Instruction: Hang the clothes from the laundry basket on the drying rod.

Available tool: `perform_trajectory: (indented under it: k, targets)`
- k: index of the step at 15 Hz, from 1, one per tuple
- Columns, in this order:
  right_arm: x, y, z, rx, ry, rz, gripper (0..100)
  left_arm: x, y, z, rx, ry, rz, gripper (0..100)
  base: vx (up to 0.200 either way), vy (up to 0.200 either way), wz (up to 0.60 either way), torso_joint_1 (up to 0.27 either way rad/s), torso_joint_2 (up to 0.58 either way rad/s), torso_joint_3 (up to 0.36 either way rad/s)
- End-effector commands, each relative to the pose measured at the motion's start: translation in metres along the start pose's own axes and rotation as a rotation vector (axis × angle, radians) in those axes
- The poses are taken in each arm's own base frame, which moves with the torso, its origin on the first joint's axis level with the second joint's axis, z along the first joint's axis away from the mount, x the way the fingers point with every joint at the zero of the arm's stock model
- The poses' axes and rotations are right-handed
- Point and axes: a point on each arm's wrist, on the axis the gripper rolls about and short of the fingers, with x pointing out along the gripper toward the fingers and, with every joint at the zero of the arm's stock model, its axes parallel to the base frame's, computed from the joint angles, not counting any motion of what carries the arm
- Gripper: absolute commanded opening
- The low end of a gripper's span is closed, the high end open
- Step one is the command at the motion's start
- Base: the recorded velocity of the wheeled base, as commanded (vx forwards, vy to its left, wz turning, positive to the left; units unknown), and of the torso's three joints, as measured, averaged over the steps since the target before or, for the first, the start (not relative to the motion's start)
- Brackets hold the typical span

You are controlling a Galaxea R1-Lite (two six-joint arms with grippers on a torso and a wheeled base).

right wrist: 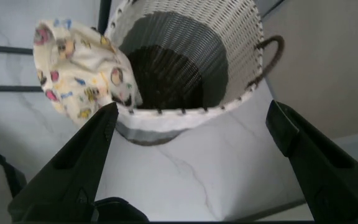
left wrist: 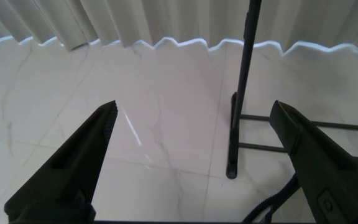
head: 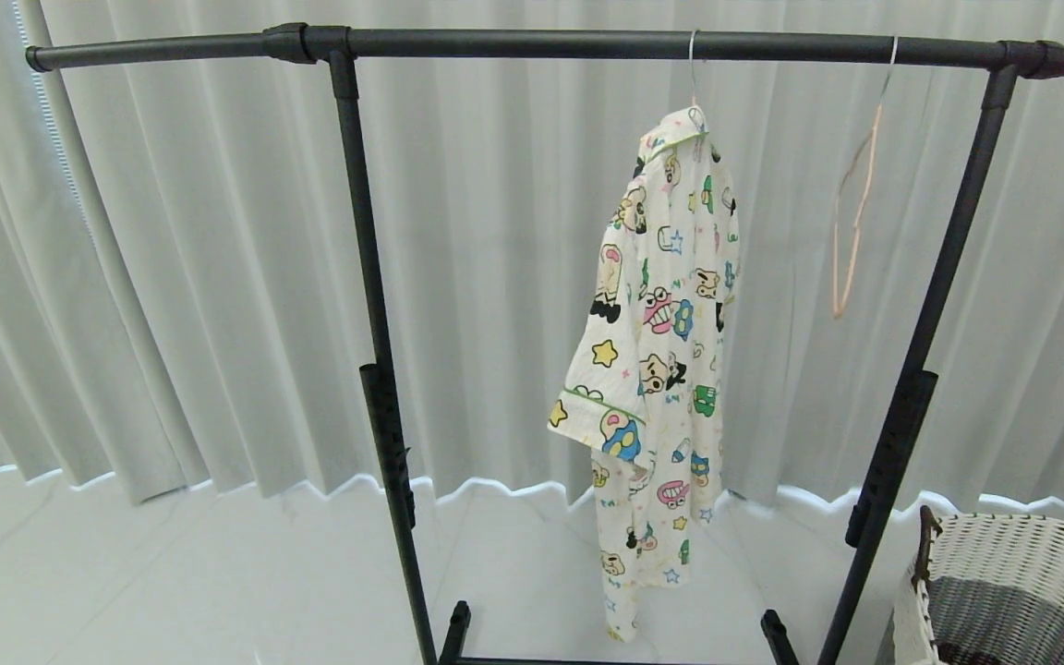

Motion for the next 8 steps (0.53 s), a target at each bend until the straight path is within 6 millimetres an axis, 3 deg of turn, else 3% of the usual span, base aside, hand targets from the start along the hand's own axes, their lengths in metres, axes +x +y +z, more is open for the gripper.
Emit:
perform_trajectory:
  k: [1,6,7,8]
  targets:
    - [0.006,0.001,0.002,-0.011,0.068,0.017,100,-0.001,0.0,0.0,-0.006,-0.012,0.007,100,0.0,0.0,0.0,0.0,0.0,0.0]
    - [0.014,0.004,0.004,-0.048,0.151,0.066,100,-0.001,0.0,0.0,-0.009,-0.01,0.015,100,0.0,0.0,0.0,0.0,0.0,0.0]
    - [0.015,0.008,0.011,-0.062,0.108,0.244,100,-0.001,0.0,0.0,-0.009,-0.009,0.015,100,0.0,0.0,0.0,0.0,0.0,0.0]
    - [0.018,0.009,0.021,-0.101,0.114,0.303,100,-0.001,0.0,0.0,-0.009,-0.01,0.015,100,0.0,0.0,0.0,0.0,0.0,0.0]
